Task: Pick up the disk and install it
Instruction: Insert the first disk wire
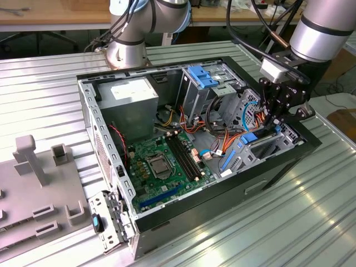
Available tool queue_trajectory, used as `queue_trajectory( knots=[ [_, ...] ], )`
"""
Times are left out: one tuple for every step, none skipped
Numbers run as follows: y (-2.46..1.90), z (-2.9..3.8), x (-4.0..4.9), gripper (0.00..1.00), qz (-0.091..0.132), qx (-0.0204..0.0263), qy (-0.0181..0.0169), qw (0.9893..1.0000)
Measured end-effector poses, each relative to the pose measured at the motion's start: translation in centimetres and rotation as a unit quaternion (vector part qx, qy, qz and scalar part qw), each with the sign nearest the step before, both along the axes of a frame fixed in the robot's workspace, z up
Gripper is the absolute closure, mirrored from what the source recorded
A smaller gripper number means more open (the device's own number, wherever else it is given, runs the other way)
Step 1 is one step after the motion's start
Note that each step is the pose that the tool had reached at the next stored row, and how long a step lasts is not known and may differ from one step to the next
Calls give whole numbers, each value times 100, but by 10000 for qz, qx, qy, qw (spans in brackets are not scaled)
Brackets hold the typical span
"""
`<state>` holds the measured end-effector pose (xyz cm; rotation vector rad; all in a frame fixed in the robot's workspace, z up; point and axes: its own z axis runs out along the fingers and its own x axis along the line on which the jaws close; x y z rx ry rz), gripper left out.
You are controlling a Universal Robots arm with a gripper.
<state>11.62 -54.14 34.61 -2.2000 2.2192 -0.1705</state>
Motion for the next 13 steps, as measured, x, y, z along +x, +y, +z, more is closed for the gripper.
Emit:
queue_trajectory(
  knots=[
    [0,10,0,84,0,-1,0,10000],
    [0,19,0,84,0,1,0,10000],
    [0,19,0,84,0,1,0,10000],
    [0,21,0,84,0,0,0,10000],
    [0,21,0,84,-1,0,0,10000],
    [0,21,0,84,-1,0,0,10000],
    [0,21,0,84,-2,0,0,10000],
    [0,21,0,84,-3,-1,0,10000],
    [0,21,0,84,-4,-1,0,10000],
    [1,21,0,84,-7,-1,0,10000],
    [1,21,0,84,-8,0,0,10000],
    [2,21,0,84,-9,0,0,10000],
    [5,21,0,84,-11,-1,0,10000]
  ],
)
